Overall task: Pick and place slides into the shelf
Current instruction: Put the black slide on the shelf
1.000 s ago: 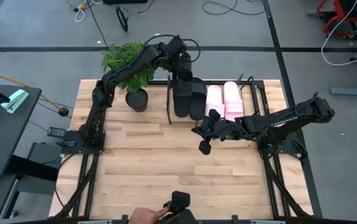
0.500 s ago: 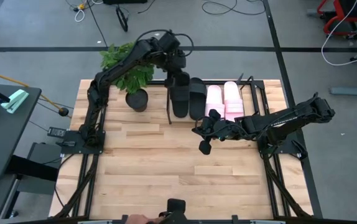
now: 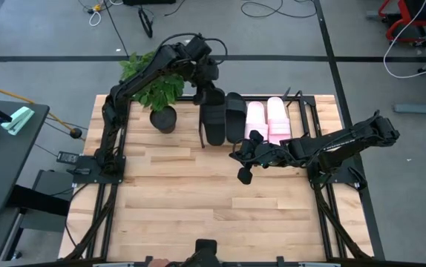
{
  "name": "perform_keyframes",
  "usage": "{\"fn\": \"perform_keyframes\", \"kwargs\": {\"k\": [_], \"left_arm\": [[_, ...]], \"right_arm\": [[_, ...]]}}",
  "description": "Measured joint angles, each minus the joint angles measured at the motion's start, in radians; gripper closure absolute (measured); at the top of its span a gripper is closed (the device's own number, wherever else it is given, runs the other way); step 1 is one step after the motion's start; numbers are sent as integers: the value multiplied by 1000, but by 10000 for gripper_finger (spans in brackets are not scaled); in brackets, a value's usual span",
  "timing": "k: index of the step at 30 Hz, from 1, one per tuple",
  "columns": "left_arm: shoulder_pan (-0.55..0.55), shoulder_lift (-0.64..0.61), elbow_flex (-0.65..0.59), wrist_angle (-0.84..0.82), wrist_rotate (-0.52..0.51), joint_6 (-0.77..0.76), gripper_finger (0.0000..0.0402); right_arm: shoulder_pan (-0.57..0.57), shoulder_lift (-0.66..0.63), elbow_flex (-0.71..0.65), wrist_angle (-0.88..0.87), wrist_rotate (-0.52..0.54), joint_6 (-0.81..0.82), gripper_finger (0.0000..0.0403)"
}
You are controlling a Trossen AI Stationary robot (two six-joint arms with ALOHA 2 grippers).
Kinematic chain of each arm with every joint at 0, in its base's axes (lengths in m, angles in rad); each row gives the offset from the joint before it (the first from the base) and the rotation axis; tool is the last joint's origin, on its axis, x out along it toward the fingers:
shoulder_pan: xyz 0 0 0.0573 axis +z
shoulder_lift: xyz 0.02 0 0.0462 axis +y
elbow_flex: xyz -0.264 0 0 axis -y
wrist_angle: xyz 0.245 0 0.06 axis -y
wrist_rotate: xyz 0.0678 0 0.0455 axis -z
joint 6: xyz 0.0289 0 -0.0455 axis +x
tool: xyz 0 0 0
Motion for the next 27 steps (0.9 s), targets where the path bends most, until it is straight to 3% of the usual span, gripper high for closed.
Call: {"fn": "perform_keyframes", "kwargs": {"k": [18,27], "left_arm": [[0,2,-2,21,-2,-5,361],[-4,4,-105,47,-6,-10,361]], "right_arm": [[0,0,0,0,0,0,397],[0,0,0,0,0,0,396]]}}
